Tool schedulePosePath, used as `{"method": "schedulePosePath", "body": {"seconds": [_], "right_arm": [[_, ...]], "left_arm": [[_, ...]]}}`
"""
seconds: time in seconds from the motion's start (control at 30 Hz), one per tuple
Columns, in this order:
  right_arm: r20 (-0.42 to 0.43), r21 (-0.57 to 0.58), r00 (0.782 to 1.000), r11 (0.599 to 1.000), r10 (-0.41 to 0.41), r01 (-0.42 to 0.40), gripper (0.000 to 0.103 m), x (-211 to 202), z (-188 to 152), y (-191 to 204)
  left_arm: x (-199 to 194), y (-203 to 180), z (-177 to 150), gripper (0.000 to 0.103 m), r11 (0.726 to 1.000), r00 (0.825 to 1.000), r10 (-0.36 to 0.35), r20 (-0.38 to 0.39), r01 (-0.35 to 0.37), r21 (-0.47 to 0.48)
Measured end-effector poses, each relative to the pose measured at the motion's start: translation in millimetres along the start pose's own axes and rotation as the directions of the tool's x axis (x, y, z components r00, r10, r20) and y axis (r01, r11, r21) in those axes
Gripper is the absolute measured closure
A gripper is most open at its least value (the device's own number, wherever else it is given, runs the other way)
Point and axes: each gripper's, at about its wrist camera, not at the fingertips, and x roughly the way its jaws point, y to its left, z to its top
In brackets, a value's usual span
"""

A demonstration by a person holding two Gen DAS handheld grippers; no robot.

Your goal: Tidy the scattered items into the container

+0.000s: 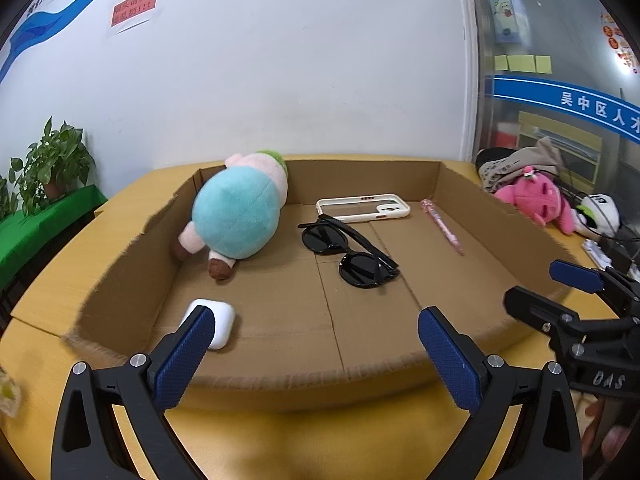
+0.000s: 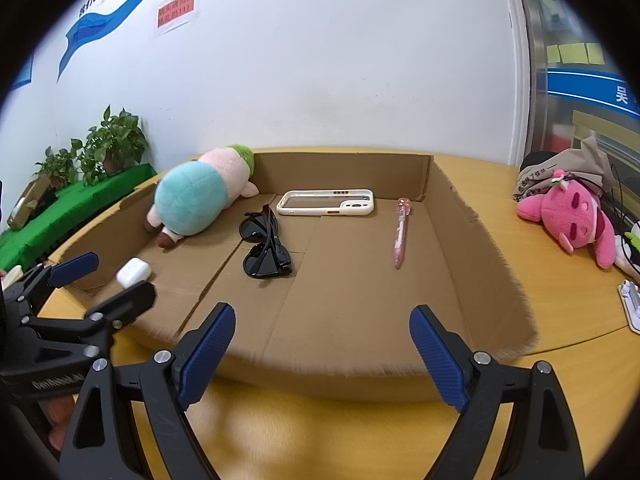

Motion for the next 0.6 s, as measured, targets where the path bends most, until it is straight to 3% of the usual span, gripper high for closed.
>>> {"method": "schedulePosePath", "body": {"seconds": [0.07, 0.13, 0.3, 0.43, 0.6], "right_arm": [[-0.030, -0.023, 0.999, 1.000, -0.018, 0.018, 0.011, -16.8, -8.2, -7.3], [-0.082, -0.049, 0.995, 0.998, -0.052, 0.048, 0.001, -25.4, -20.2, -15.5], [-0.250, -0.022, 0.967, 0.999, -0.037, 0.033, 0.001, -31.9, -60.4, -41.9], [-0.389, -0.047, 0.919, 0.998, -0.061, 0.046, 0.001, -16.5, -87.7, -47.4], [-0.394, -0.034, 0.918, 0.999, -0.035, 0.024, 0.000, -18.0, -92.6, -50.2]], "left_arm": [[-14.1, 3.8, -5.8, 0.000, 1.000, 0.999, -0.014, -0.037, 0.014, 0.006], [-30.4, 3.8, -18.8, 0.000, 0.998, 0.998, -0.022, -0.060, 0.026, 0.056], [-38.9, 6.3, -56.3, 0.000, 0.987, 0.980, -0.031, -0.195, 0.061, 0.152], [-20.9, 11.8, -77.0, 0.000, 0.980, 0.943, -0.028, -0.332, 0.091, 0.175], [-8.9, 21.6, -82.2, 0.000, 0.980, 0.909, -0.109, -0.403, 0.167, 0.112]]}}
